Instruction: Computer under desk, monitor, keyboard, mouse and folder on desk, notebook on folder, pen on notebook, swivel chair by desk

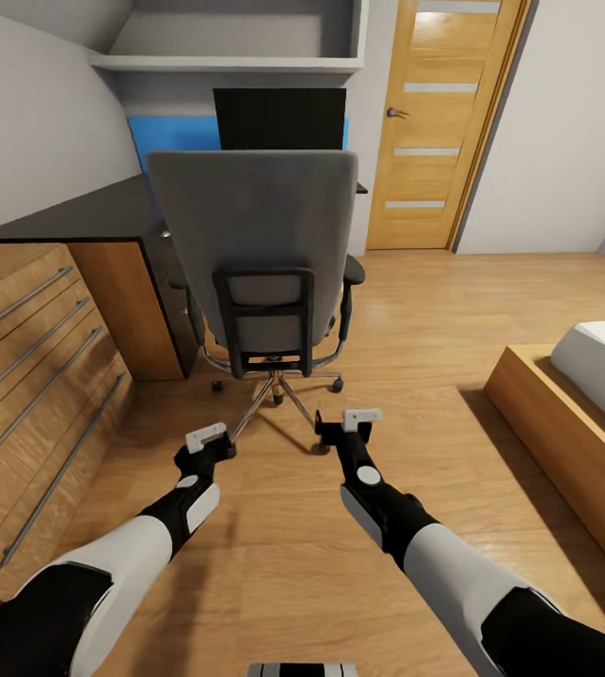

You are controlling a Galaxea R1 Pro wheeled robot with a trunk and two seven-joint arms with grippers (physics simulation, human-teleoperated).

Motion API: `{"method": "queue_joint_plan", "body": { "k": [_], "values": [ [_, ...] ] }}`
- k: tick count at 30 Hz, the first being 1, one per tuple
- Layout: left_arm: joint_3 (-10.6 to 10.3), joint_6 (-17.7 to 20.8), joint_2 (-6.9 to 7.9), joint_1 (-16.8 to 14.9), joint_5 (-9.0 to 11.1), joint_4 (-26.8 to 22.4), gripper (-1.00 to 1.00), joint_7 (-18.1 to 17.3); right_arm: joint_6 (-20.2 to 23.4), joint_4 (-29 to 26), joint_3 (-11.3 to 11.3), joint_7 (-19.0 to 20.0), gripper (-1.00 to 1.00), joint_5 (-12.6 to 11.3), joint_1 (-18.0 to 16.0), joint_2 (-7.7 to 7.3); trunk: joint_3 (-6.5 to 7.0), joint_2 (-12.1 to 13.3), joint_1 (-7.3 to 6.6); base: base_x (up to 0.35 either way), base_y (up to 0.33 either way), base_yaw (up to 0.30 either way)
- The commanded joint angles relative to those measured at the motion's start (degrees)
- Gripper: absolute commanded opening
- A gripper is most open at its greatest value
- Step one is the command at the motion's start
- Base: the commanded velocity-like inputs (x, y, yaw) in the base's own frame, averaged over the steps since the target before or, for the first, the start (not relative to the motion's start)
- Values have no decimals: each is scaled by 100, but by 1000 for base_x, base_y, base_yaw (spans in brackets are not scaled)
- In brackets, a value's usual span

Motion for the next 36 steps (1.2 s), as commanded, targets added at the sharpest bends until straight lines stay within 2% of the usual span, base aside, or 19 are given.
{"method": "queue_joint_plan", "body": {
  "k": [1, 8, 21, 29, 36],
  "values": [
    [-50, -68, 1, -4, 30, 24, 100, 34, -42, 4, 51, -37, 100, -12, -6, -4, -4, -2, -1, 0, 0, 0],
    [-53, -211, -2, -4, 28, 86, 100, 30, -77, 5, 61, -45, 100, 148, 0, -4, -4, -2, -1, 0, 0, 0],
    [-82, -233, -28, -4, 28, 109, 100, 20, -87, 4, 75, -50, 100, 161, 40, 9, -4, -2, -1, 0, 0, 9],
    [-99, -229, -87, -6, 28, 117, 100, 20, -82, 4, 67, -145, 100, 162, 41, 149, -4, -2, -1, 22, 0, 173],
    [-107, -228, -138, -5, 28, 136, 100, 20, -84, 4, 64, -347, 100, 165, 42, 190, -4, -2, -1, 209, 0, 152]
  ]
}}
